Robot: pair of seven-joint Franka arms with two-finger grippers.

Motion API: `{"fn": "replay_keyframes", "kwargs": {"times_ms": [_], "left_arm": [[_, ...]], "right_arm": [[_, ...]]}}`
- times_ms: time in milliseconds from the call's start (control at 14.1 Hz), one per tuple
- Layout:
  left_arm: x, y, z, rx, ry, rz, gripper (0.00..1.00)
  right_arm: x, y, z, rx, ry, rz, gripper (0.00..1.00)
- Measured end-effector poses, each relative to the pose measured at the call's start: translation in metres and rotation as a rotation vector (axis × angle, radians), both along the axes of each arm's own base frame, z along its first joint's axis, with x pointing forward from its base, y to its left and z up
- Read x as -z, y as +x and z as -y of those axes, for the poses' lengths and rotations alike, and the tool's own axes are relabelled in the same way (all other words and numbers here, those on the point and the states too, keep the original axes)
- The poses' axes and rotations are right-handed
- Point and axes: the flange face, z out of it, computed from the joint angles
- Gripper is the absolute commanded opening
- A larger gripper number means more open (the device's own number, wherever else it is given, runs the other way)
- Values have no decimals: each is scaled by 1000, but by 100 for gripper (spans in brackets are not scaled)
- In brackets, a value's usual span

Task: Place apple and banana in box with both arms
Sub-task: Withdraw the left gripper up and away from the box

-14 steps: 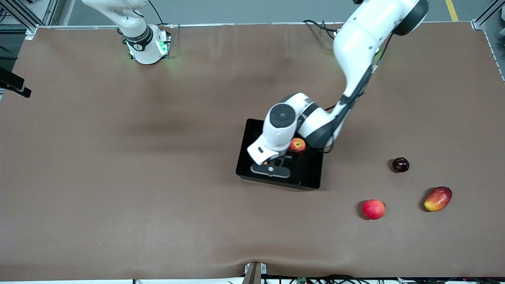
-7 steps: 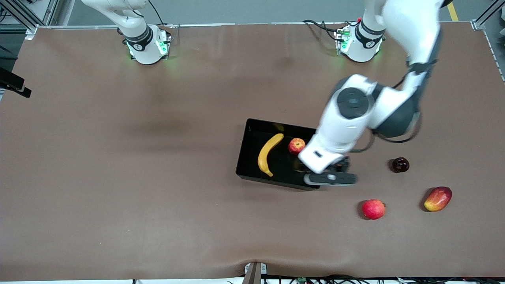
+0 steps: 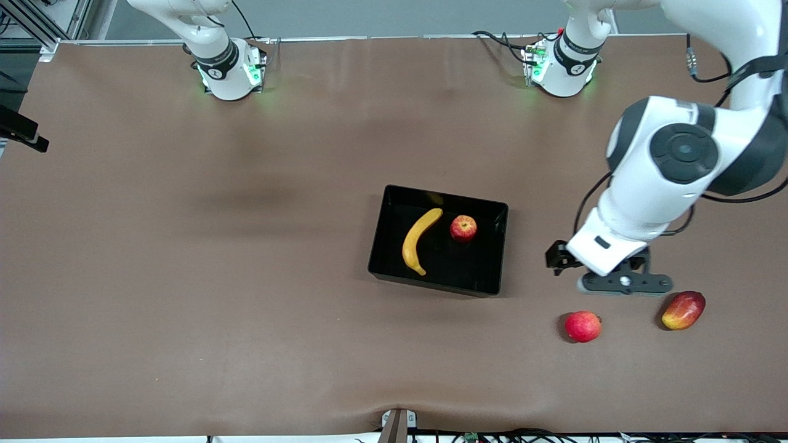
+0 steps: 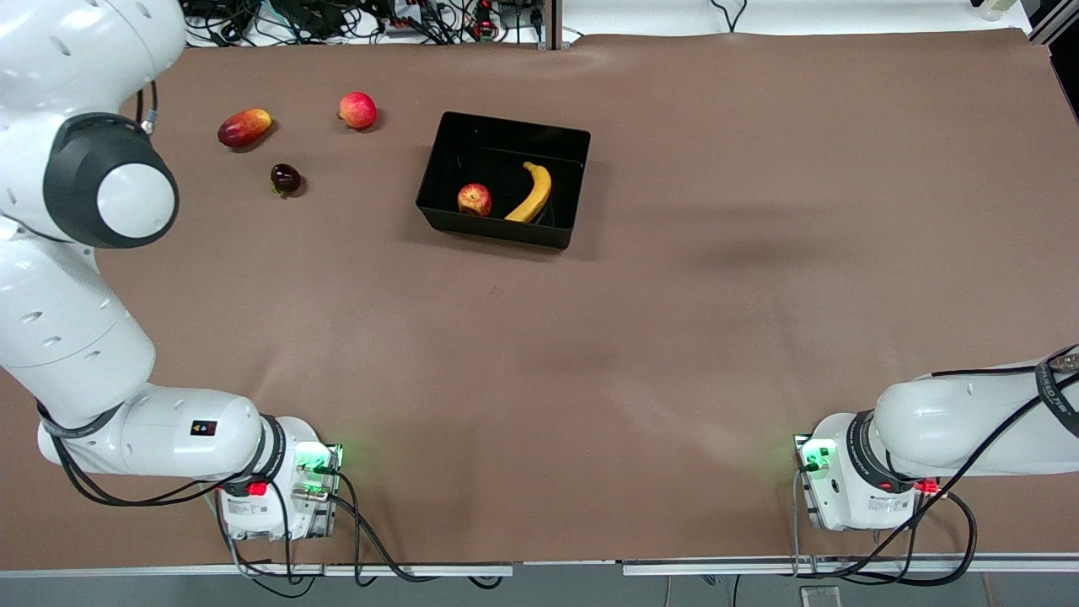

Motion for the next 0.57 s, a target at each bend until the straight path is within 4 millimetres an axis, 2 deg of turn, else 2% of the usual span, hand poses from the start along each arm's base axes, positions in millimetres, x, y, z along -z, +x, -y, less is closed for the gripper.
{"fn": "replay_keyframes", "kwargs": {"times_ms": [212,566], "left_arm": [[-17,0,-36,23,24,-6,100],[-42,-10,-60,0,45,-17,100]], "right_arm": [[0,0,0,0,0,0,100],[0,0,0,0,0,0,100]]}}
